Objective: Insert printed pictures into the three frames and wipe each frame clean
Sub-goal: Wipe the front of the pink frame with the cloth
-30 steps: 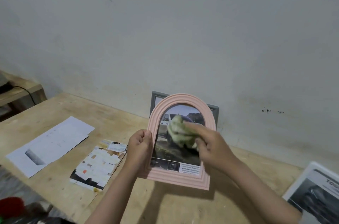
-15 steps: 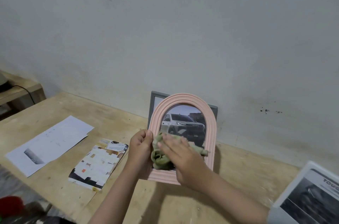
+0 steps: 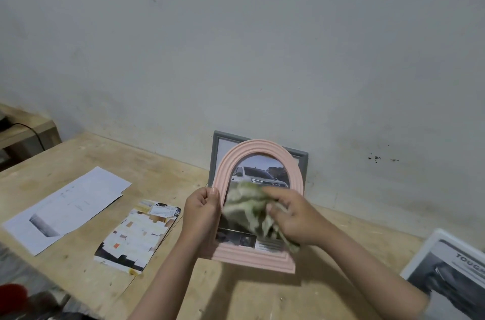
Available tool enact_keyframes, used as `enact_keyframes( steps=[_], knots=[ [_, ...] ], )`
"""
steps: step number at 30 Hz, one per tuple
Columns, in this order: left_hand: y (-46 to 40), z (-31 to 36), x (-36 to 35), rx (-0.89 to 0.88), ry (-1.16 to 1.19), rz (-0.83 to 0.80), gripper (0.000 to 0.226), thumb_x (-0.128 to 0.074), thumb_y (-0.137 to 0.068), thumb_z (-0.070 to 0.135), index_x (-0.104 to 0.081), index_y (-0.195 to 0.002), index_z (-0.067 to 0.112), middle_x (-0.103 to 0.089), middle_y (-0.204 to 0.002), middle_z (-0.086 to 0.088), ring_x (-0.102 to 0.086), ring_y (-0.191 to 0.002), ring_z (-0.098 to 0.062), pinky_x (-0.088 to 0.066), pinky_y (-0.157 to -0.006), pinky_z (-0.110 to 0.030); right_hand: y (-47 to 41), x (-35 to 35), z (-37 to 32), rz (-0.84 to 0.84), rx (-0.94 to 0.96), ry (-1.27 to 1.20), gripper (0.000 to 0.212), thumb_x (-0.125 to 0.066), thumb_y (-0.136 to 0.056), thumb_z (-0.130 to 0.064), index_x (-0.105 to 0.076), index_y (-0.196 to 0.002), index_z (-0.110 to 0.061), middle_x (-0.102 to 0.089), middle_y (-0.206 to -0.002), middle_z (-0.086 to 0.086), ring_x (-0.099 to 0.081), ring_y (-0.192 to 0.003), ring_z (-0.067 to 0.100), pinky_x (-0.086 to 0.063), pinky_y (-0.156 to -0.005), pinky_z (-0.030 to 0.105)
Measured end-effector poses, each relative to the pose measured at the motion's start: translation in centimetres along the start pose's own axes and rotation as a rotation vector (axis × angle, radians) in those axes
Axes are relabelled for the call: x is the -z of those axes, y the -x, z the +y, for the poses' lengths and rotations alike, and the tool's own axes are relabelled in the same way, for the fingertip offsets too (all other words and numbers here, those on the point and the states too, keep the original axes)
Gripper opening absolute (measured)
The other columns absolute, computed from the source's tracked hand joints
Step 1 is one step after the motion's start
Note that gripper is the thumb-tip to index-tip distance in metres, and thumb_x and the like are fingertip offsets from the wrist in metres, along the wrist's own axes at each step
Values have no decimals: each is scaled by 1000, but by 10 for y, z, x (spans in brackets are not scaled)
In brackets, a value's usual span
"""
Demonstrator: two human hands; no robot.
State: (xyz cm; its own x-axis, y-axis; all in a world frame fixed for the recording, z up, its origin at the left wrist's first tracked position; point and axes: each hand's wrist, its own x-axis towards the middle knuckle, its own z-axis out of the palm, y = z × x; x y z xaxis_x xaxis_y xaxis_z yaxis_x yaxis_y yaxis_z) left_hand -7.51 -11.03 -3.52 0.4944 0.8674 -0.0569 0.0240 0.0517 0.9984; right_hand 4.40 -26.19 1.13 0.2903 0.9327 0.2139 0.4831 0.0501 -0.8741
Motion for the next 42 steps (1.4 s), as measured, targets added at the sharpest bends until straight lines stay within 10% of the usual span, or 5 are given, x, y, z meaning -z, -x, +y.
enact_keyframes(
  steps=[4,10,23,32,42],
  knots=[
    [4,2,-1,-10,-11,-43,36,-47,-96,27,-49,-65,10,-38,-59,-12,-38,-56,-26,-36,-51,-41,-31,19,6,405,284,396,55,-42,-79,3,-55,-128,-16,-57,-130,1,-48,-124,8,-34,-107,20],
    [10,3,-8,-3,177,-46,33,-44,-100,18,-44,-71,3,-32,-55,-8,-32,-48,-17,-33,-43,-22,-34,-15,30,220,285,810,72,-28,-64,2,-49,-133,-1,-44,-142,20,-37,-135,31,-22,-111,51],
    [-6,-7,4,-71,0,31,34,-47,-98,12,-45,-64,4,-36,-46,-1,-31,-43,-13,-24,-39,-20,4,-25,20,-106,88,226,41,-46,-86,5,-63,-119,-10,-62,-113,-13,-50,-104,-19,-38,-91,6],
    [1,-9,-20,-168,-125,-47,26,-52,-89,12,-48,-70,-4,-37,-53,-7,-33,-50,-17,-25,-48,-30,-54,-10,28,189,502,876,63,-30,-76,5,-49,-135,-5,-40,-146,16,-32,-137,36,-29,-109,56],
    [0,-8,6,-272,-153,35,34,-49,-96,14,-42,-66,-2,-33,-54,-5,-30,-51,-15,-25,-51,-30,-60,25,45,462,157,745,81,-44,-73,23,-26,-146,-8,-24,-153,6,-23,-142,26,-28,-114,45]
  ],
)
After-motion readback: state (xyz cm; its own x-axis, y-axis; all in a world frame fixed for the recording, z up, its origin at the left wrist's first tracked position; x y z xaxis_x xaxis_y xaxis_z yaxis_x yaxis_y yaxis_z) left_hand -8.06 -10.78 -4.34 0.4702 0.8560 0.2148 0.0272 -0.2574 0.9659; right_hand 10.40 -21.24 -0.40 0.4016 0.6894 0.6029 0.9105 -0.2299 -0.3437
